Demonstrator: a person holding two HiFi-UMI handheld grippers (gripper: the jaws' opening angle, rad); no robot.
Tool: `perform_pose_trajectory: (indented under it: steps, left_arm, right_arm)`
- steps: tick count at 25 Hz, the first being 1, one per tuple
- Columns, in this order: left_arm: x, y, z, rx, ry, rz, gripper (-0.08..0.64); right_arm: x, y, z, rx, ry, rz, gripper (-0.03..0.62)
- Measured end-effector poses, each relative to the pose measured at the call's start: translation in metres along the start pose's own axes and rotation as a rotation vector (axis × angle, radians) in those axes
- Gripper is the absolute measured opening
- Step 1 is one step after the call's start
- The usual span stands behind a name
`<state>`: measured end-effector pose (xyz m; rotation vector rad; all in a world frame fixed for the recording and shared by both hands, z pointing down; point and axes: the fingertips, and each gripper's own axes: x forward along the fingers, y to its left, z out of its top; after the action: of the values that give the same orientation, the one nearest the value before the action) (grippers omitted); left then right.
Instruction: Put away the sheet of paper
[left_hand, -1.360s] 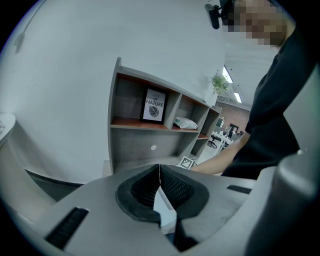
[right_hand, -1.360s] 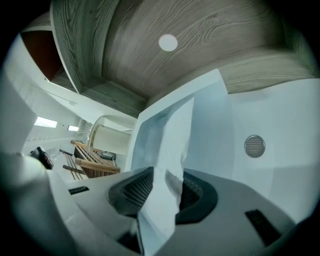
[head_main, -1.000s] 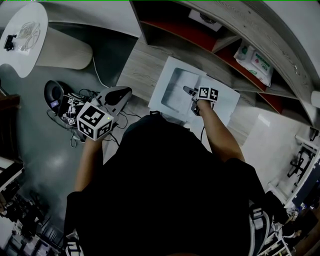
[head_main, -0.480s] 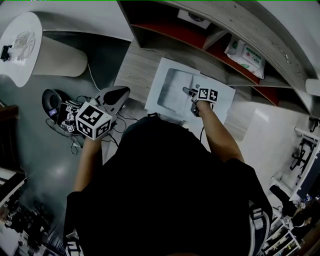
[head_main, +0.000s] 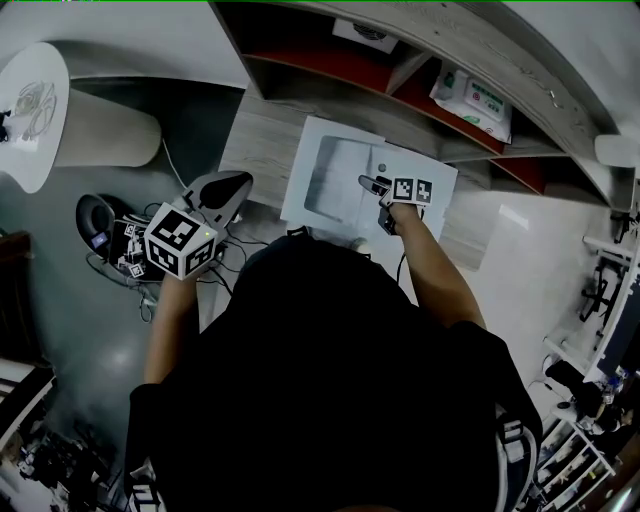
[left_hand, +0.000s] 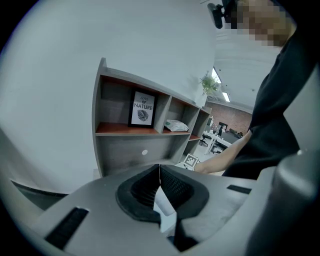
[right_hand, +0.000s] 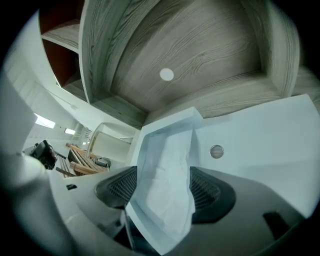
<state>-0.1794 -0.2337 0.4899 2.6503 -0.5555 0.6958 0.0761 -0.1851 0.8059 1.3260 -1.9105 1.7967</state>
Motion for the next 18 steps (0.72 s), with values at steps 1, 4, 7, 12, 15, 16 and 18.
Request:
perform_pose_trajectory:
  steps: [1, 4, 7, 12, 15, 16, 18]
  left_arm:
    - [0.000, -0.001, 0.001, 0.002, -0.002, -0.004, 0.020]
    - [0.000, -0.001, 0.005, 0.005, -0.010, -0.011, 0.020]
    - [0.000, -0.005, 0.007, 0.009, -0.013, -0.021, 0.020]
    - [0.000, -0.009, 0.009, 0.022, -0.013, -0.040, 0.020]
    - [0.000, -0.010, 0.011, 0.026, -0.012, -0.049, 0.020]
    - [0.000, -0.011, 0.012, 0.028, -0.011, -0.052, 0.020]
    - [0.001, -0.012, 0.014, 0.031, -0.010, -0.060, 0.020]
  right_arm:
    - [-0.003, 0.003, -0.001, -0.009, -0.002, 0.005, 0.325]
    - [-0.012, 0.011, -0.002, -0.034, -0.008, 0.023, 0.324]
    - [-0.018, 0.018, -0.006, -0.057, 0.003, 0.037, 0.325]
    - [-0.033, 0.031, -0.012, -0.111, -0.001, 0.047, 0.300]
    - [-0.045, 0.035, -0.013, -0.148, -0.008, 0.032, 0.265]
    - [-0.050, 0.035, -0.013, -0.156, -0.013, 0.028, 0.250]
    - [-0.060, 0.035, -0.013, -0.170, -0.026, 0.015, 0.208]
